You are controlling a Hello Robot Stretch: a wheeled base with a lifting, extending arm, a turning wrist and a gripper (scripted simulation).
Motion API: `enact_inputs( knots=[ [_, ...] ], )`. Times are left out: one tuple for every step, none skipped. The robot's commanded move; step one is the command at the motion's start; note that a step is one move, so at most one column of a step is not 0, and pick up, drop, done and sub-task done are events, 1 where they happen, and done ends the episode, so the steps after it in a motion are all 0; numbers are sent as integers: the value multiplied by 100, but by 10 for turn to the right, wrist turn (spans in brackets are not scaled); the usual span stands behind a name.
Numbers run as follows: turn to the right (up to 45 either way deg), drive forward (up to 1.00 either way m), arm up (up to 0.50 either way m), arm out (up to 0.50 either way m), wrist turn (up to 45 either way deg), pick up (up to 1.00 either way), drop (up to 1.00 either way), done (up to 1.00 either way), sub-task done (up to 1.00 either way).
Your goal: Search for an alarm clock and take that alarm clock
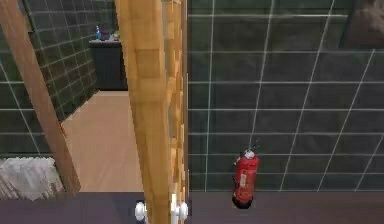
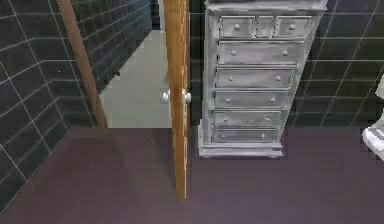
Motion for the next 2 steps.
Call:
enact_inputs(
  knots=[
    [450, 0, 0, 0, 0, 0, 0, 0, 0],
    [180, 0, 0, 0, 0, 0, 0, 0, 0]
  ],
)
